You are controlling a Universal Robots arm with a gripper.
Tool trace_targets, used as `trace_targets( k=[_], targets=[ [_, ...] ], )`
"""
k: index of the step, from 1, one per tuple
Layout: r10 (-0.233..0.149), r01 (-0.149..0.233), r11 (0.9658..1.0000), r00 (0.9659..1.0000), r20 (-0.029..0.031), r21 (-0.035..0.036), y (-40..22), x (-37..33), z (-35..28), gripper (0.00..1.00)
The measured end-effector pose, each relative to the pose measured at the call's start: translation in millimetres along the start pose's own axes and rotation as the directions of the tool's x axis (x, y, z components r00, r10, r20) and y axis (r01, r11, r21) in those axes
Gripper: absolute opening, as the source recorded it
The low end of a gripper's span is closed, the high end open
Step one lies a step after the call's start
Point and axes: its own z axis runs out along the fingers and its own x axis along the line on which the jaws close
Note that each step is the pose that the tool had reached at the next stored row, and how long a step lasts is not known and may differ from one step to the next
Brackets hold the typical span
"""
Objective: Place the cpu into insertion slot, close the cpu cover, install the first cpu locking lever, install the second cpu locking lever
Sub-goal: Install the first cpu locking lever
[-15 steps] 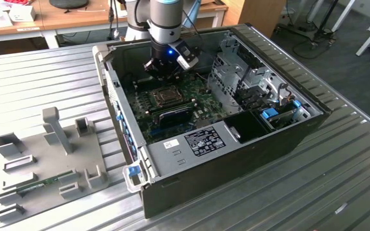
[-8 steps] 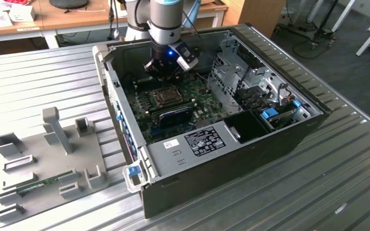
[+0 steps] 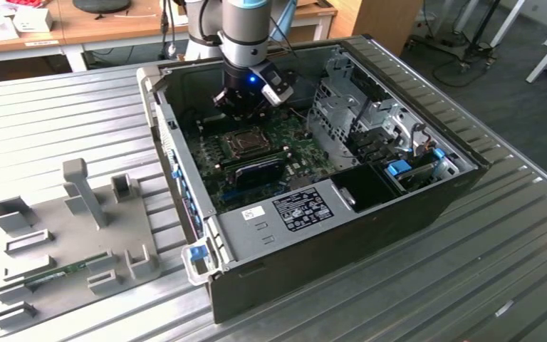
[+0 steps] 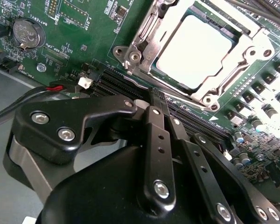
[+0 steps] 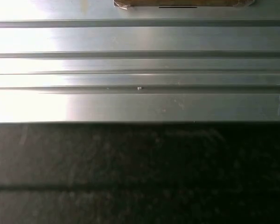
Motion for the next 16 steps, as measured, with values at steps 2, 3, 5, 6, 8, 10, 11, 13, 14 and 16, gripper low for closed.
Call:
trace_targets(
  k=[2, 3, 5, 6, 8, 10, 11, 13, 14, 16],
  targets=[
    [0.000, 0.000, 1.0000, 1.0000, 0.0000, -0.0001, 0.0, 0.0, 0.0, 0.10],
    [0.000, 0.000, 1.0000, 1.0000, 0.0000, -0.0001, 0.0, 0.0, 0.0, 0.10],
    [0.000, 0.000, 1.0000, 1.0000, 0.0000, -0.0001, 0.1, 0.0, -0.3, 0.10],
    [0.000, 0.000, 1.0000, 1.0000, 0.0001, -0.0002, 0.1, -0.1, -1.1, 0.10],
    [0.000, 0.000, 1.0000, 1.0000, 0.0001, -0.0002, 0.4, -0.2, -3.2, 0.10],
    [0.000, 0.000, 1.0000, 1.0000, 0.0001, -0.0001, 0.7, -0.3, -5.5, 0.10],
    [0.000, 0.000, 1.0000, 1.0000, 0.0001, -0.0001, 0.9, -0.4, -6.7, 0.10],
    [0.000, 0.000, 1.0000, 1.0000, 0.0001, -0.0001, 1.2, -0.5, -8.6, 0.10],
    [0.000, 0.000, 1.0000, 1.0000, 0.0001, -0.0001, 1.3, -0.5, -8.9, 0.10],
    [0.002, -0.002, 1.0000, 1.0000, 0.0003, -0.0002, 1.3, -0.5, -8.9, 0.10]
  ],
)
